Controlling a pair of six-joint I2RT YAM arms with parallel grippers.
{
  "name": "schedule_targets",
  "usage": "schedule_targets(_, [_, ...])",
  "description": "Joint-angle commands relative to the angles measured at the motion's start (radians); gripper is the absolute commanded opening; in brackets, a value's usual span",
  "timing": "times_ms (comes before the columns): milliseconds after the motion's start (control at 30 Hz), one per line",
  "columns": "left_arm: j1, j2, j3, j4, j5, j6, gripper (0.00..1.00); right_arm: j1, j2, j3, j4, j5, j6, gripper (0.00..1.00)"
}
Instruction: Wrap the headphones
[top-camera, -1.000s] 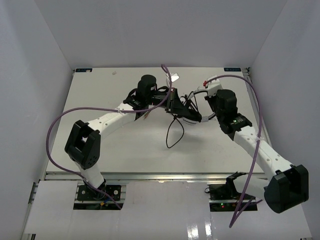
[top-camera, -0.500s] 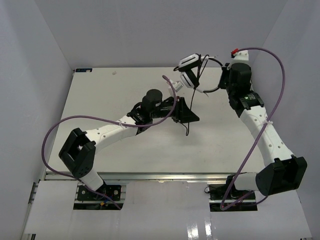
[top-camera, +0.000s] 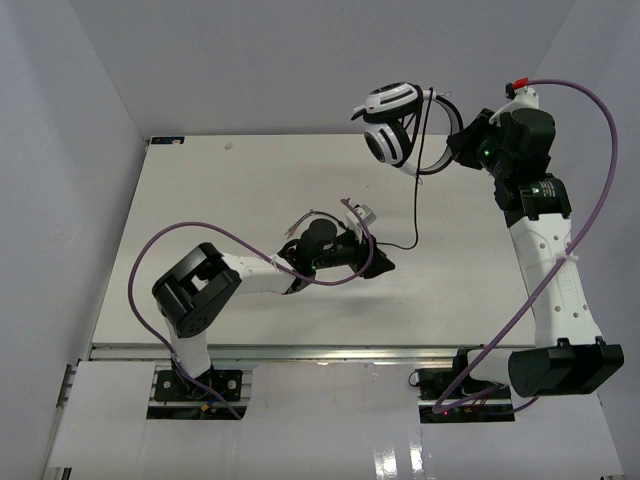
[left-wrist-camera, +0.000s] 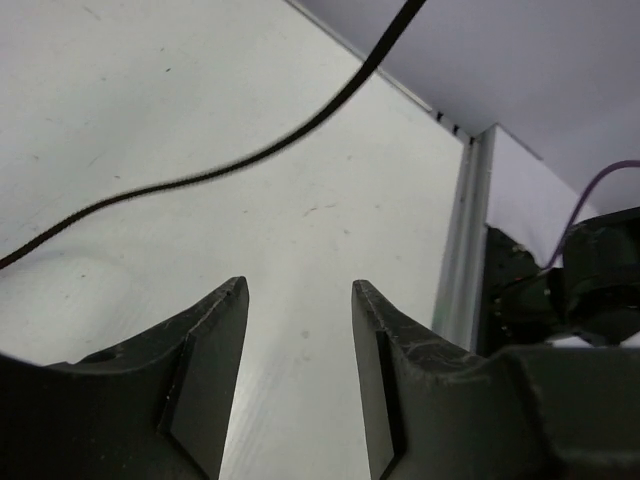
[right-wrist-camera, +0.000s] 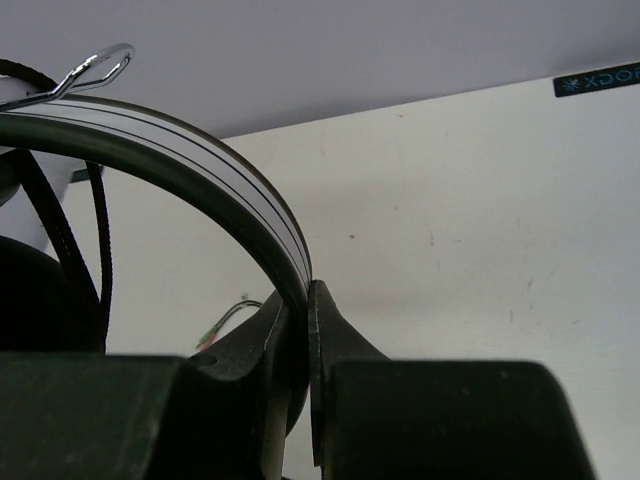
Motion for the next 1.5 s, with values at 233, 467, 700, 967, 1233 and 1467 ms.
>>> schedule_targets(233, [-0.048, 0.054, -0.062, 0.327, -0.085, 0.243, 0.76, -0.032, -0.112, 0.102, 0.056, -0.118, 0.008, 0.08])
schedule_targets(467, [-0.102, 0.062, -0.002, 0.285, -0.200, 0.458, 0.92, -0.032, -0.126, 0.072, 0.056, -0.162, 0.016, 0.08])
schedule_targets(700, [-0.105, 0.193, 0.193, 0.199, -0.279, 0.476, 0.85, -0.032, -0.144, 0.054, 0.038, -0.220, 0.036, 0.08])
schedule_targets(967, [-0.105, 0.239, 0.228, 0.182, -0.231, 0.436, 0.17, -0.032, -0.154, 0.075, 0.029, -0.228, 0.021, 0.08])
schedule_targets(1233, [-0.110, 0.078, -0.004, 0.323, -0.136, 0.388, 0.00, -0.047, -0.124, 0.078, 0.010, -0.171, -0.001, 0.08])
schedule_targets(1467, [-0.138, 0.002, -0.058, 0.237, -0.013, 0.447, 0.00, -0.050, -0.092, 0.047, 0.012, -0.114, -0.028, 0.08])
